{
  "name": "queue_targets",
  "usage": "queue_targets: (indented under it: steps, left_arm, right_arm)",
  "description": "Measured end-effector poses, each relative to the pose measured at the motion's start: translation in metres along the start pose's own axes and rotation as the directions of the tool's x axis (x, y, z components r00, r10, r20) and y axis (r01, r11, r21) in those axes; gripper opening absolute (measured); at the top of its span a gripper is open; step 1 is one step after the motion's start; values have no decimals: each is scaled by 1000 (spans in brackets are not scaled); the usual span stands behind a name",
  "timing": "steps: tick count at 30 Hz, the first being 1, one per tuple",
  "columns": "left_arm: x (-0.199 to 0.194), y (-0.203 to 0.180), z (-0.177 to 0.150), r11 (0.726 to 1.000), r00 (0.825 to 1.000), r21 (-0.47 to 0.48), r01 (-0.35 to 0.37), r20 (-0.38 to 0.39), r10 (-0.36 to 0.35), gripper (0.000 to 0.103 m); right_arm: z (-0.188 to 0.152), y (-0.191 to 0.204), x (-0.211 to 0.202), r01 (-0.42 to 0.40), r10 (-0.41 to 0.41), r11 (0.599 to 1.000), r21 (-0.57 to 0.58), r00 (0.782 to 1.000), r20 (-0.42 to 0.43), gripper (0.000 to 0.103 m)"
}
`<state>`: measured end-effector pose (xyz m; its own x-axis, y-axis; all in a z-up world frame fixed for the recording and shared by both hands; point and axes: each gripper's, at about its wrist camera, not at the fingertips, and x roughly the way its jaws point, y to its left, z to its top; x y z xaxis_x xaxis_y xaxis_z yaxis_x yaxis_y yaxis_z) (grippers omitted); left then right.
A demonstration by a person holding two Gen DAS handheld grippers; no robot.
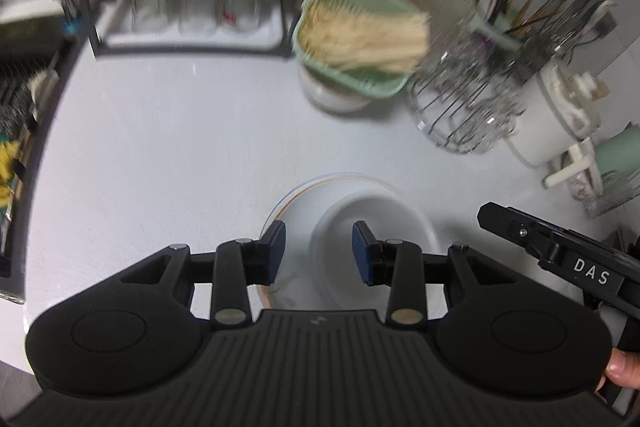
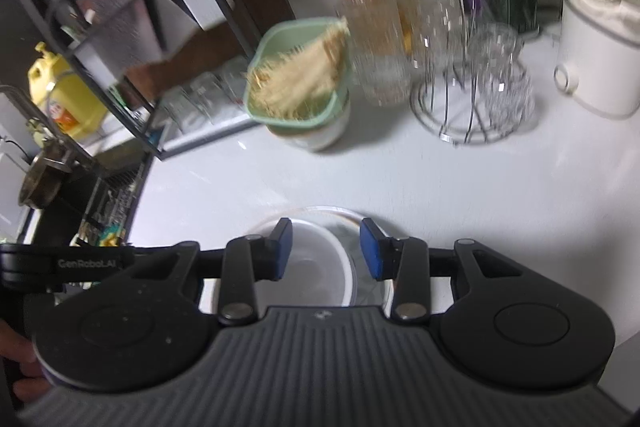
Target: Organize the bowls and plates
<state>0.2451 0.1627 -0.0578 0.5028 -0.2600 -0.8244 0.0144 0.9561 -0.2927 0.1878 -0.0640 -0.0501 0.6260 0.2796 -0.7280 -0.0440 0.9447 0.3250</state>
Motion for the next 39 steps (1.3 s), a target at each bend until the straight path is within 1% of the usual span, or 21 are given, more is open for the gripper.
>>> queue_targets:
  steps: [3, 6, 9, 11, 13, 14, 15, 18, 21, 24, 25, 26, 27, 28, 29, 32, 36, 37, 39]
  left_arm:
    - [-32, -14, -5, 1000, 997, 13, -13, 75, 12, 48]
    - [-63, -26, -16, 1000, 990, 20, -23, 143, 20, 53]
    - [-89, -39, -30, 999, 981, 32, -30, 192, 23, 57]
    - [-103, -52, -41, 997, 978, 64, -43, 205, 29, 60]
    - [-117, -65, -53, 992, 970, 95, -80, 238, 55, 69]
    - [-125, -71, -61, 990, 963, 100, -102, 261, 73, 78]
    - [-133, -75, -67, 988, 956, 99, -118, 279, 86, 82]
    - [-151, -83, -85, 986, 949, 76, -149, 292, 121, 84]
    - [-165, -87, -104, 987, 945, 73, -143, 308, 115, 91]
    - [-173, -93, -123, 984, 939, 73, -163, 316, 132, 95]
    - [-175, -94, -129, 984, 939, 72, -160, 320, 129, 96]
    - [-178, -95, -136, 985, 938, 72, -155, 325, 124, 97]
    - [-180, -97, -142, 985, 937, 71, -155, 328, 124, 98]
    - [-182, -98, -148, 985, 936, 68, -158, 328, 128, 99]
    - [-183, -99, -153, 984, 937, 64, -163, 323, 135, 99]
    - [-186, -100, -172, 983, 940, 52, -174, 307, 150, 99]
    - [-192, -104, -198, 976, 934, 56, -209, 307, 183, 99]
    - [-194, -105, -203, 975, 933, 53, -214, 306, 188, 99]
    - [-198, -104, -214, 977, 930, 42, -209, 318, 185, 99]
  right_arm:
    - [2, 1, -27, -10, 11, 1000, -21, 998, 62, 41]
    - [2, 1, -54, -20, 25, 999, -43, 992, 121, 41]
    - [-2, 0, -79, -20, 31, 998, -63, 984, 174, 41]
    - [-6, -1, -93, -24, 38, 997, -72, 978, 204, 41]
    - [-11, -2, -107, -29, 47, 996, -81, 972, 231, 41]
    - [-14, -2, -114, -32, 52, 996, -85, 968, 245, 40]
    - [-18, -3, -120, -31, 54, 996, -89, 965, 258, 40]
    - [-29, -6, -139, -21, 51, 994, -109, 957, 284, 40]
    - [-41, -11, -155, -16, 47, 994, -107, 954, 295, 40]
    - [-55, -13, -168, 1, 35, 993, -117, 952, 305, 42]
    - [-60, -15, -172, -3, 38, 993, -116, 952, 304, 47]
    - [-65, -16, -177, -10, 45, 993, -115, 951, 304, 59]
    - [-70, -17, -181, -11, 47, 993, -117, 950, 309, 67]
    - [-75, -18, -184, -6, 44, 993, -118, 948, 316, 83]
    - [-79, -18, -187, 5, 32, 994, -113, 946, 322, 89]
    - [-93, -21, -192, 3, 28, 995, -97, 948, 318, 90]
    - [-113, -24, -195, -12, 43, 994, -105, 952, 304, 90]
    - [-117, -24, -196, -11, 43, 994, -107, 953, 301, 93]
    - [-126, -24, -199, -4, 37, 994, -110, 954, 299, 93]
